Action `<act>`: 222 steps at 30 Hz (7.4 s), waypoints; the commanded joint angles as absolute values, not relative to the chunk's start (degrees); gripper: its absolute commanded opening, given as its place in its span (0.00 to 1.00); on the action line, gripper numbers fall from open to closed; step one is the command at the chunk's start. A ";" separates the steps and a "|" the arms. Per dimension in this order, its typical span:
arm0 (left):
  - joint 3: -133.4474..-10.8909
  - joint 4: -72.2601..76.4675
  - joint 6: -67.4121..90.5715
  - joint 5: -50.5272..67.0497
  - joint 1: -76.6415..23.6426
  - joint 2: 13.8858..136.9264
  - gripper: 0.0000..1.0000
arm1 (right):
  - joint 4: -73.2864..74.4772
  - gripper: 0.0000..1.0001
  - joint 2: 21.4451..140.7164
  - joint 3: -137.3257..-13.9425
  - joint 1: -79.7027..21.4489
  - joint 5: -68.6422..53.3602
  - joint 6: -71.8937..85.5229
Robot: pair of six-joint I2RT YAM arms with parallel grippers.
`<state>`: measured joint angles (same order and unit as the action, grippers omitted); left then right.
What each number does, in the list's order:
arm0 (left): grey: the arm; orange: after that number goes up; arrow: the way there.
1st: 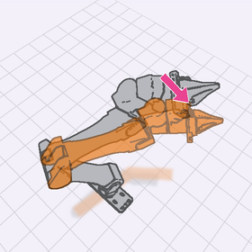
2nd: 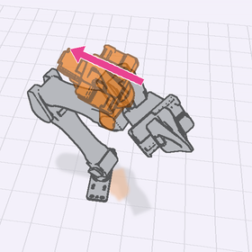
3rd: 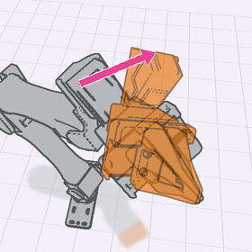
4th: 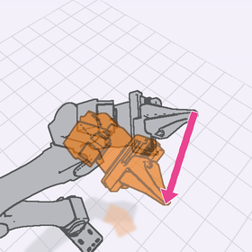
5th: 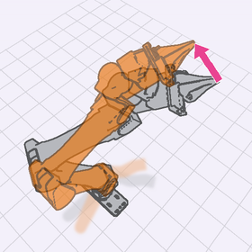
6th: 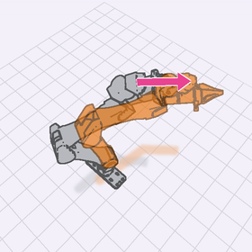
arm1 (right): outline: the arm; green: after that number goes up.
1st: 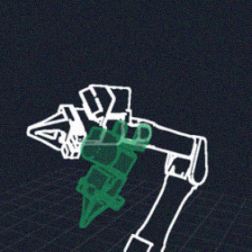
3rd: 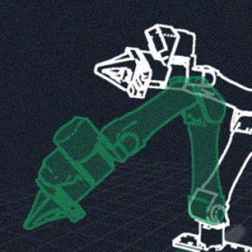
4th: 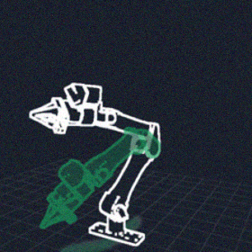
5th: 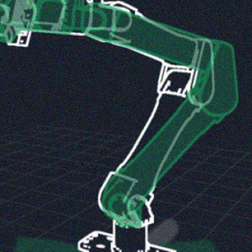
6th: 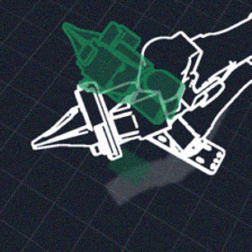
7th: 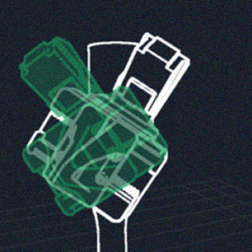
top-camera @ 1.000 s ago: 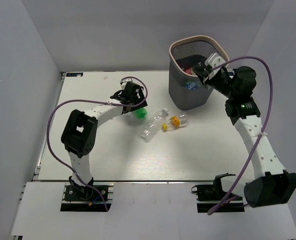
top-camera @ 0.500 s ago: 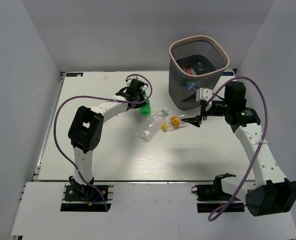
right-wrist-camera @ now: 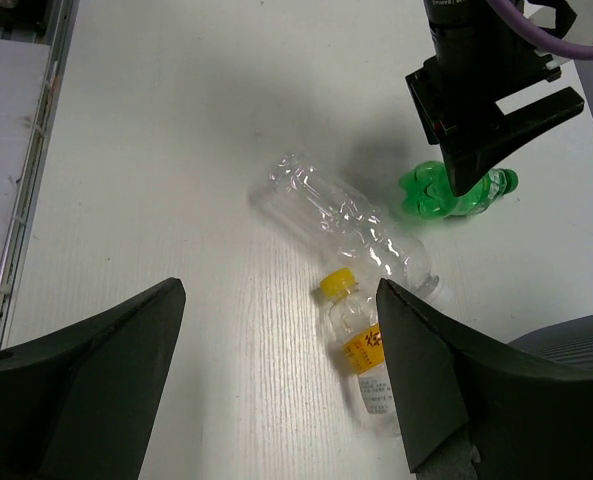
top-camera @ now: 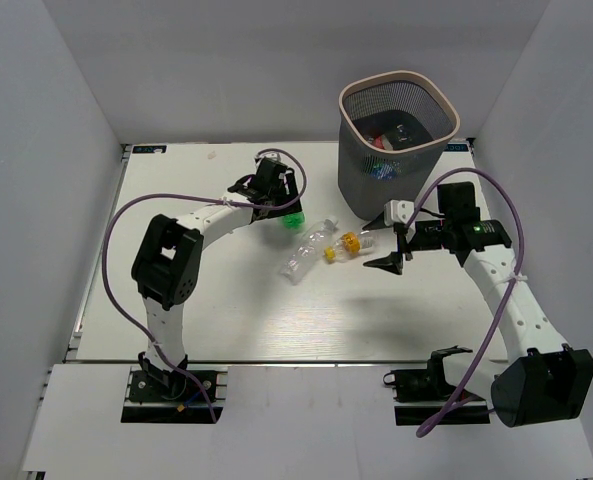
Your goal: Put the plastic bottles in the bin
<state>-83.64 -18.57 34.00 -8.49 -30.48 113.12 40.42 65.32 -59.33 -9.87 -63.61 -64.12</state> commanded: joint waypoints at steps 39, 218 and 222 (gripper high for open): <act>-105.55 -13.55 31.65 -1.60 -31.11 100.90 0.12 | 53.26 0.00 75.14 -57.31 -10.98 -60.56 -77.25; -125.15 21.72 18.81 -12.28 -48.16 122.60 0.51 | 32.17 0.19 54.76 -32.87 -12.04 -50.36 -49.84; -131.03 17.76 18.28 -15.64 -48.16 127.26 0.85 | 29.98 0.58 54.58 -32.34 -12.04 -49.84 -46.68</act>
